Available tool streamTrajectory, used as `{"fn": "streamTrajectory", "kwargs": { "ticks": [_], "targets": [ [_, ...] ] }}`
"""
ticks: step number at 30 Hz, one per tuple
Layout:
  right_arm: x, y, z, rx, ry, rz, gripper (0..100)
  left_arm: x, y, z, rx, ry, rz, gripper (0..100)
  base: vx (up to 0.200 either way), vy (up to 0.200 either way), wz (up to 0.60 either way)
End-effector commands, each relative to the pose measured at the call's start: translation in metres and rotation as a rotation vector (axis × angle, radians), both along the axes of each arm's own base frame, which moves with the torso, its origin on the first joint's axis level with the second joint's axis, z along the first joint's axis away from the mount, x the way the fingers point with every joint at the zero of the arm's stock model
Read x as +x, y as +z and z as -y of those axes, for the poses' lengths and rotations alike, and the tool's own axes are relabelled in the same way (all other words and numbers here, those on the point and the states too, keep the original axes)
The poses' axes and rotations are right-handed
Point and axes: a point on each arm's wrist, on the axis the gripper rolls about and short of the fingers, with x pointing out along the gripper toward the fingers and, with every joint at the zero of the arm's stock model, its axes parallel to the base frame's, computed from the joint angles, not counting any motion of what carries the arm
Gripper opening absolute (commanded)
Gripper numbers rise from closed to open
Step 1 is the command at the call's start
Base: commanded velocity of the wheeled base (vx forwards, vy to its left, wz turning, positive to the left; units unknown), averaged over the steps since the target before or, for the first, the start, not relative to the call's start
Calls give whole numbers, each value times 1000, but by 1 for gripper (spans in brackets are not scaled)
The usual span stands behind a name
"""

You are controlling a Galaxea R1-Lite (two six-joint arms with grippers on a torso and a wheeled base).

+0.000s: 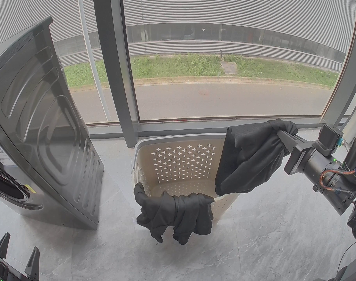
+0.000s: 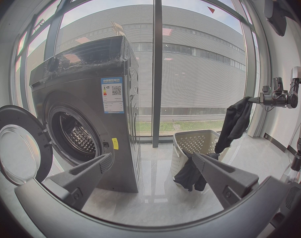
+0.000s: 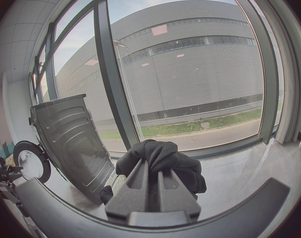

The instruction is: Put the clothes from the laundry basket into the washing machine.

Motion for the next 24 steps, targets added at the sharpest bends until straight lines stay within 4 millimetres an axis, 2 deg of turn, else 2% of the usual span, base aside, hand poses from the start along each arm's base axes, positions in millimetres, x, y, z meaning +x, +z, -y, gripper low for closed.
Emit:
{"fn": "streamTrajectory", "kwargs": {
  "ticks": [1,3,9,24],
  "targets": [
    [-1,1,0,3,1,4,0,0,-5,0,-3,0,2,100,-200,0,0],
    [-1,1,0,-2,2,4,0,0,-5,0,-3,0,2,100,-200,0,0],
    [-2,-1,1,-14,-2,2,0,0,-5,0,-3,0,2,100,0,0,0],
    [-4,-11,2,-28,5,-32,0,0,-5,0,-3,0,2,100,0,200,0]
  ]
}}
